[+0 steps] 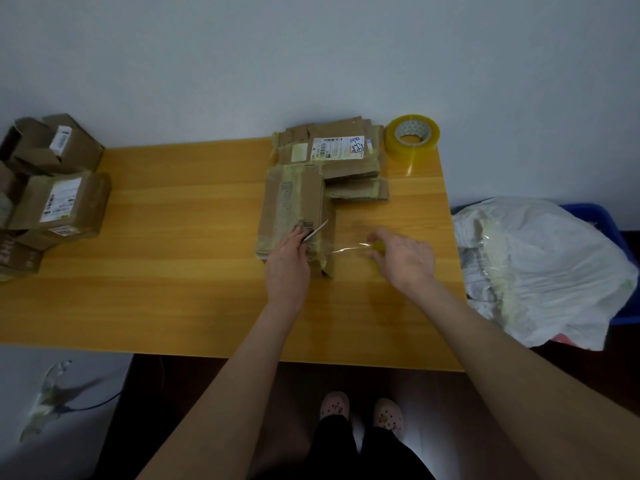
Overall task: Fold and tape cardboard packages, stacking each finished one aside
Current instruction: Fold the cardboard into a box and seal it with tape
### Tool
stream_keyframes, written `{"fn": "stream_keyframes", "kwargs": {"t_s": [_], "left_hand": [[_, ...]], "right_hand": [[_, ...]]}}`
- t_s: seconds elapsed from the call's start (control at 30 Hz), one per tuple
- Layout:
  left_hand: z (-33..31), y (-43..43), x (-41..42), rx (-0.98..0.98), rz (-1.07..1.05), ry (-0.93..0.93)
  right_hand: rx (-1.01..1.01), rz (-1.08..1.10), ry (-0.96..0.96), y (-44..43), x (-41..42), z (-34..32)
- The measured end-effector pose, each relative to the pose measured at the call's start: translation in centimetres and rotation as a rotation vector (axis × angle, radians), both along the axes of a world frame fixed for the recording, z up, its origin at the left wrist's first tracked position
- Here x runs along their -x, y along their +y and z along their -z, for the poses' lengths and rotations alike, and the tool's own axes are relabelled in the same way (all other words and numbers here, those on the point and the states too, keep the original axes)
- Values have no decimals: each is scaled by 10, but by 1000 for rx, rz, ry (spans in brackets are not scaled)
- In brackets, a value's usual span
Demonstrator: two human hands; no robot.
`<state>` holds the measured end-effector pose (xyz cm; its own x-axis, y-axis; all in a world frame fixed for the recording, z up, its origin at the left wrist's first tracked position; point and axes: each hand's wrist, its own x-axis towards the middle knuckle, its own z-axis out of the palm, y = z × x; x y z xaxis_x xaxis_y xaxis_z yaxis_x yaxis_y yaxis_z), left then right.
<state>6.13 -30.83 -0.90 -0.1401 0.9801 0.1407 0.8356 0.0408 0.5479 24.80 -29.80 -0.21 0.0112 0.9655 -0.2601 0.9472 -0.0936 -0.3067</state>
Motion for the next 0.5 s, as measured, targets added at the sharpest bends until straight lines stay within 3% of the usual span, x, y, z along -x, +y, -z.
{"fn": "stream_keyframes", "kwargs": {"t_s": [0.1, 0.2, 0.5], "left_hand": [[-10, -1, 4, -6, 28, -19], [-30, -12, 5, -36, 43, 81], [-38, -67, -25, 185, 134, 237]], "right_hand": [[-4, 31, 77, -2, 1, -8], [0, 76, 111, -4, 4, -14], [7, 160, 124, -8, 5, -16]]}}
